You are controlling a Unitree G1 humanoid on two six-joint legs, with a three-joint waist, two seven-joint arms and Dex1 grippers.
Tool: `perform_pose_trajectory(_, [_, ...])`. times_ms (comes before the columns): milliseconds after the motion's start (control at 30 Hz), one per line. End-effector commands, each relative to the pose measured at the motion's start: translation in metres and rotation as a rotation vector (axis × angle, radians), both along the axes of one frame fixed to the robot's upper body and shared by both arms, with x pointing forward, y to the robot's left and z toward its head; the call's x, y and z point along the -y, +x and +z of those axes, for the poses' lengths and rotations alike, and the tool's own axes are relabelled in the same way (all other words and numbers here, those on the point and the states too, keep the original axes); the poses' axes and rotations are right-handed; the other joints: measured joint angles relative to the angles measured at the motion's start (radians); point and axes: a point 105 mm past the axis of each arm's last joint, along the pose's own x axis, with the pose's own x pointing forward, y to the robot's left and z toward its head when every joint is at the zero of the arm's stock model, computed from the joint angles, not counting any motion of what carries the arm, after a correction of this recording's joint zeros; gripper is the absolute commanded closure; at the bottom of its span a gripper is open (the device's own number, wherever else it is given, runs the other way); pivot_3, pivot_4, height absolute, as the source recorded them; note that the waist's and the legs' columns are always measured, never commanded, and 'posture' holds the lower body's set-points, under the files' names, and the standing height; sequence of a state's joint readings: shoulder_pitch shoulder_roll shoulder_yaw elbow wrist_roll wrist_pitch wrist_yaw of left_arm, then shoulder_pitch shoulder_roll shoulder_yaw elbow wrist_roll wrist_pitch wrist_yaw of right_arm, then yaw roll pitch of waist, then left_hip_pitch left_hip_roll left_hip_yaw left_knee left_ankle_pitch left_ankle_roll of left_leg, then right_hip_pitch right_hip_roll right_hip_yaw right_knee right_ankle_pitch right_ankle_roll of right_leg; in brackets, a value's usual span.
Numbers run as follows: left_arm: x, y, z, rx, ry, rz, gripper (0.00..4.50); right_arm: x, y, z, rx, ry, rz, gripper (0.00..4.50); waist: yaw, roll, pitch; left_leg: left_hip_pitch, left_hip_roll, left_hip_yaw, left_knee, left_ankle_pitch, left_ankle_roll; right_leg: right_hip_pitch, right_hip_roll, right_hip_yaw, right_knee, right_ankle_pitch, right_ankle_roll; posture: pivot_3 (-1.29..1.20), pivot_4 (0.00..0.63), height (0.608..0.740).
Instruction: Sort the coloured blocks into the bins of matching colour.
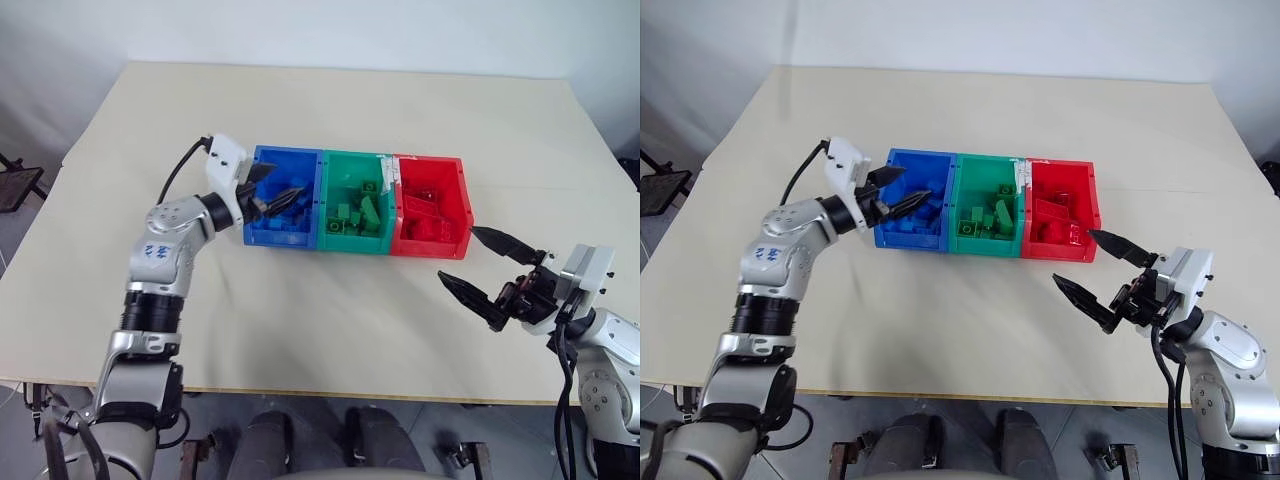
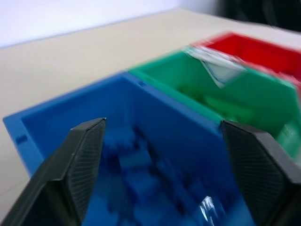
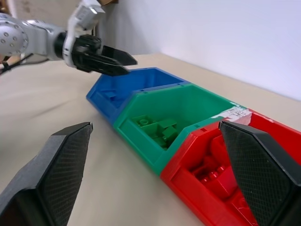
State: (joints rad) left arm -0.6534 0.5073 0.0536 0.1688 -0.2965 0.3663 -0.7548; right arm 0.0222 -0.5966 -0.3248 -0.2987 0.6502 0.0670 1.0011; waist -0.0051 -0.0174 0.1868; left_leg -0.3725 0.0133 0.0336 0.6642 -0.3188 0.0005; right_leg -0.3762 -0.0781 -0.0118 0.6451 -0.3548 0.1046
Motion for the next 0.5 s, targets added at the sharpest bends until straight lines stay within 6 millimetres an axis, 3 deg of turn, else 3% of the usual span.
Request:
perform_pose_trajectory(33, [-0.032, -0.037, 0.008, 0.102, 0.086, -0.105, 0.54, 0.005, -0.005, 0.003, 0.006, -0.054, 0.046, 0.00, -0.006, 0.000, 0.000, 0.001, 0.000, 0.000, -0.001, 0.000, 0.000, 0.000, 0.000, 0.001, 0.000, 0.000, 0.000, 0.00, 0.150, 0.740])
perform_pose_trajectory(233, [-0.088, -0.071, -0.034, 0.026, 0.243, -0.076, 0.54, 0.014, -0.006, -0.013, -0.053, -0.162, 0.109, 0.00, 0.001, 0.000, 0.000, 0.001, 0.000, 0.000, -0.001, -0.001, 0.001, 0.001, -0.002, 0.001, -0.002, 0.000, -0.001, 0.00, 0.150, 0.740])
perform_pose_trajectory(367, [-0.093, -0.082, -0.044, 0.040, 0.281, -0.061, 0.54, 0.021, -0.007, -0.016, -0.066, -0.162, 0.094, 0.00, 0.006, 0.000, 0.000, 0.001, 0.000, -0.001, -0.001, -0.002, 0.003, 0.001, -0.004, 0.000, -0.003, -0.001, -0.001, 0.00, 0.150, 0.740])
perform_pose_trajectory(500, [-0.090, -0.078, -0.035, 0.057, 0.158, 0.010, 0.54, 0.026, -0.008, -0.020, -0.079, -0.171, 0.083, 0.00, 0.002, 0.000, 0.000, 0.000, 0.000, -0.002, -0.002, -0.002, 0.003, 0.001, -0.004, 0.000, -0.003, -0.001, -0.001, 0.00, 0.150, 0.740])
